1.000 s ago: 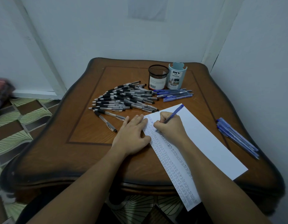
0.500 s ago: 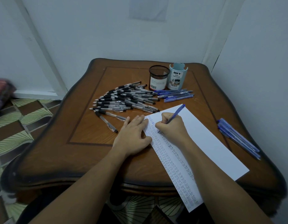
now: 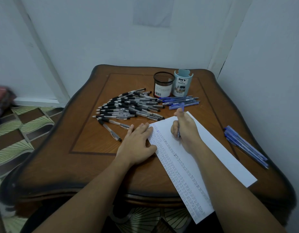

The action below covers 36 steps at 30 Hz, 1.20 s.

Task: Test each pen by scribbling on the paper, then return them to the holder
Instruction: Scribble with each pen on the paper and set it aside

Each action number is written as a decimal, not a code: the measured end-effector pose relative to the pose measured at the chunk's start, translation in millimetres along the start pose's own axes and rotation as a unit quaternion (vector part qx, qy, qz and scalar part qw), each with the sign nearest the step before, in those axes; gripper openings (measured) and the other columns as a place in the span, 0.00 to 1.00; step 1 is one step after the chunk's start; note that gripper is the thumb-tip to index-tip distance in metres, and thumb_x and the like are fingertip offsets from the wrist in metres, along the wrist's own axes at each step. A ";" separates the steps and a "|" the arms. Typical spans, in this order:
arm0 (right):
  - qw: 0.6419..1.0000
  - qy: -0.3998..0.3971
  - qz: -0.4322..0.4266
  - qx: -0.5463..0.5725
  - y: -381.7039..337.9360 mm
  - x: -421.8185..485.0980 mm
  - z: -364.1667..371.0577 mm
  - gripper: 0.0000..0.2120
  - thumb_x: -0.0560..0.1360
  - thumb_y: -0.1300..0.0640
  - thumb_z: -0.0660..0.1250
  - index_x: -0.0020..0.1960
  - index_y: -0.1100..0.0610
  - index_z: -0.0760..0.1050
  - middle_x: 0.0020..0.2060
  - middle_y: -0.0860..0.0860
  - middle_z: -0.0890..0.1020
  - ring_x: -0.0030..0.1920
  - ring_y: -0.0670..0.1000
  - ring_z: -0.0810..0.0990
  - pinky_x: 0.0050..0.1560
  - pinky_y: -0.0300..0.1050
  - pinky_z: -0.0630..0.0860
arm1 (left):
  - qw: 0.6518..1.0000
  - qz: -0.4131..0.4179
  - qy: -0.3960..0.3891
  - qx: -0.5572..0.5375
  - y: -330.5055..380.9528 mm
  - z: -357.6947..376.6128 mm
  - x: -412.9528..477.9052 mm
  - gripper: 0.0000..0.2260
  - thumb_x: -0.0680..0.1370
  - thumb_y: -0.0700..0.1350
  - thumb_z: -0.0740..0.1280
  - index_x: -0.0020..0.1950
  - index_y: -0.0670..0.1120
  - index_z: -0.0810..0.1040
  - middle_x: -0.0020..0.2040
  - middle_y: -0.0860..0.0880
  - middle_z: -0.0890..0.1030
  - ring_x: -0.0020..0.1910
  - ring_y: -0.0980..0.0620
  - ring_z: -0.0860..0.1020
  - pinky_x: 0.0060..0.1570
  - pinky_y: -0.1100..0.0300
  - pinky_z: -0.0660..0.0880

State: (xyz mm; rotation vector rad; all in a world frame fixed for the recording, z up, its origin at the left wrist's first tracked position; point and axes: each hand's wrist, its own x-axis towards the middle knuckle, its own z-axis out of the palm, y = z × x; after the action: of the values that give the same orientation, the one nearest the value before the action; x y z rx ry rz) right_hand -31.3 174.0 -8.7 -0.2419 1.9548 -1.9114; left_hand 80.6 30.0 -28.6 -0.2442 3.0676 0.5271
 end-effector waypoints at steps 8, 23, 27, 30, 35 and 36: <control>0.997 -0.063 0.014 -0.044 -18.5 -10.5 -14.5 0.17 0.85 0.47 0.52 0.67 0.51 0.73 0.28 0.52 0.79 0.25 0.47 0.73 0.28 0.40 0.69 | 1.000 -0.001 -0.002 0.000 0.3 -0.8 0.0 0.38 0.71 0.62 0.51 0.80 0.51 0.54 0.81 0.51 0.51 0.79 0.55 0.47 0.74 0.54 0.34; 0.965 0.020 -0.024 -0.259 -35.4 -18.4 -63.0 0.07 0.83 0.56 0.60 0.58 0.53 0.76 0.38 0.51 0.78 0.32 0.50 0.74 0.27 0.38 0.68 | 1.000 0.002 -0.001 0.001 -0.8 -1.1 -2.5 0.38 0.71 0.62 0.50 0.81 0.50 0.53 0.81 0.51 0.50 0.79 0.55 0.46 0.74 0.55 0.33; 0.919 0.100 -0.070 -0.376 -42.2 -20.5 -119.2 0.13 0.80 0.63 0.64 0.63 0.58 0.79 0.41 0.48 0.78 0.37 0.49 0.74 0.37 0.40 0.69 | 1.000 0.009 0.008 -0.007 -3.0 -1.2 -3.2 0.38 0.71 0.61 0.51 0.80 0.49 0.56 0.81 0.50 0.52 0.79 0.54 0.47 0.73 0.56 0.34; 0.894 0.134 -0.036 -0.426 -43.7 -23.8 -163.3 0.16 0.79 0.62 0.68 0.66 0.58 0.76 0.51 0.52 0.78 0.47 0.50 0.77 0.49 0.36 0.71 | 0.999 0.014 0.034 -0.025 -3.8 0.1 -3.1 0.37 0.71 0.61 0.53 0.78 0.48 0.61 0.78 0.49 0.59 0.77 0.53 0.53 0.74 0.55 0.38; 0.879 0.158 0.034 -0.449 -29.9 -21.0 -199.5 0.11 0.78 0.62 0.69 0.60 0.61 0.80 0.51 0.56 0.81 0.51 0.53 0.77 0.54 0.45 0.71 | 0.999 0.007 0.029 -0.035 -2.2 0.1 -2.8 0.37 0.70 0.61 0.54 0.78 0.49 0.62 0.77 0.50 0.60 0.76 0.52 0.53 0.76 0.54 0.42; 0.878 0.151 0.040 -0.452 -27.0 -20.9 -200.2 0.11 0.79 0.61 0.68 0.60 0.60 0.81 0.53 0.56 0.81 0.51 0.52 0.77 0.55 0.46 0.72 | 0.999 0.005 0.027 -0.037 -1.6 -0.3 -2.8 0.37 0.70 0.61 0.54 0.78 0.49 0.62 0.77 0.50 0.60 0.76 0.52 0.53 0.76 0.54 0.43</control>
State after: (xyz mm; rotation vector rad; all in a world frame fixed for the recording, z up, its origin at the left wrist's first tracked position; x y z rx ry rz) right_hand -95.1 364.7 19.2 -0.1024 2.8968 -0.8782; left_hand 83.6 28.8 -28.7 -0.2495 3.1065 0.6453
